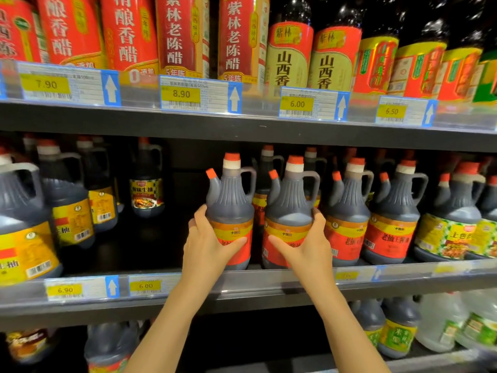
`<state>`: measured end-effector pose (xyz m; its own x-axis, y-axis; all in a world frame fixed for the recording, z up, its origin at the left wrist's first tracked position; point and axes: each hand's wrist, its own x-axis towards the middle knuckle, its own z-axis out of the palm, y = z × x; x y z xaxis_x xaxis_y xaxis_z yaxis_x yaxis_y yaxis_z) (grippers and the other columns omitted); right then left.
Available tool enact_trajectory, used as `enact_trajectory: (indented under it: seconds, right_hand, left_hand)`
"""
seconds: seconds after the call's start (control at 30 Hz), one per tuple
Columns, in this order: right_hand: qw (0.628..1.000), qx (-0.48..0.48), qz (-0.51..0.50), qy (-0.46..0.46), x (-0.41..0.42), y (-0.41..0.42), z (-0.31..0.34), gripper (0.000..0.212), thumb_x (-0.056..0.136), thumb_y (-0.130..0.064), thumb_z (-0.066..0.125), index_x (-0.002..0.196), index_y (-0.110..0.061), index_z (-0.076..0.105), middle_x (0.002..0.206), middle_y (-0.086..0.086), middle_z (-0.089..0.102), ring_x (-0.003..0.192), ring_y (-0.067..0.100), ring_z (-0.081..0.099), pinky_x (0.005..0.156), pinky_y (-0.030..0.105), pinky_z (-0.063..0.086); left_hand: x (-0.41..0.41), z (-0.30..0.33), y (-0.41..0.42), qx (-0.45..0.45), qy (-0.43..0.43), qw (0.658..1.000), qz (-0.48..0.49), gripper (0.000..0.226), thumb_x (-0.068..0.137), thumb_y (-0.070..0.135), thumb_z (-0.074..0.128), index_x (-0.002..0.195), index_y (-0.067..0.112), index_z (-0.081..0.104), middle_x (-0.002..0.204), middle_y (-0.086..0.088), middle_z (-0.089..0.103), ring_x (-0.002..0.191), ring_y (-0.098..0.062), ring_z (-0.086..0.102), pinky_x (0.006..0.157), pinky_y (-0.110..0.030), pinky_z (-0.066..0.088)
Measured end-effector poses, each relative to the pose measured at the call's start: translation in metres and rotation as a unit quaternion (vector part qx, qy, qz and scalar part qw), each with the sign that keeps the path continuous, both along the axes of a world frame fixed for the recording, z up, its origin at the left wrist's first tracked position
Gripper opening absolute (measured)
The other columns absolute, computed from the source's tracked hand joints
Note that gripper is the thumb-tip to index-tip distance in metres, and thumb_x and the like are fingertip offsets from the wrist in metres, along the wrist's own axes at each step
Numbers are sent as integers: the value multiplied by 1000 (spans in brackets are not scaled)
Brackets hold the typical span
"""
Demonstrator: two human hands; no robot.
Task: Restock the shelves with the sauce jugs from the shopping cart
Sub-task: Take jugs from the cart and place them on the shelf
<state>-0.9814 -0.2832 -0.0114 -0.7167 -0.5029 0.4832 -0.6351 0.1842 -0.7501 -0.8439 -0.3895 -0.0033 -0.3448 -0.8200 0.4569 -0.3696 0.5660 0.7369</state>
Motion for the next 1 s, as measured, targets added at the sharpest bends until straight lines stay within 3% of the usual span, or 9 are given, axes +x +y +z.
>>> enact_trajectory:
  seconds: [0.1,0.23,0.67,0.9,1.0]
  right_hand:
    - [1000,8,10,4,-10,3,4,101,72,-36,77,147,-13,14,137,9,50,121,28,53,94,36,46]
    - [1000,15,27,7,-24,6,8,105,71,-37,78,149,-15,11,140,8,48,124,26,50,99,45,45]
    - [999,36,11,28,-29,6,4,104,73,-41,76,149,-14,10,138,10,49,122,29,51,97,47,45]
    - [998,44,12,33,-27,10,5,103,74,-43,74,149,-14,9,136,12,49,120,30,52,95,47,46]
    - [996,80,4,45,-25,18,8,99,78,-45,70,149,-16,7,131,10,54,113,31,57,86,41,50]
  left_hand:
    - [-11,2,0,6,-4,1000,-14,98,68,34,80,142,11,19,138,-17,37,116,-36,50,89,-41,43]
    - [-21,3,0,3,-9,1000,-24,95,69,32,79,141,10,20,137,-17,36,114,-39,51,88,-43,43]
    - [-24,-1,11,0,7,1000,-1,97,66,36,81,140,12,23,136,-17,39,116,-35,50,89,-41,45]
    - [-26,-6,17,-5,-11,1000,20,102,71,44,75,146,16,12,140,-14,34,120,-33,47,89,-46,46]
    - [-22,-4,24,-20,-50,998,34,101,76,46,70,148,15,6,137,-14,37,120,-32,47,86,-43,45]
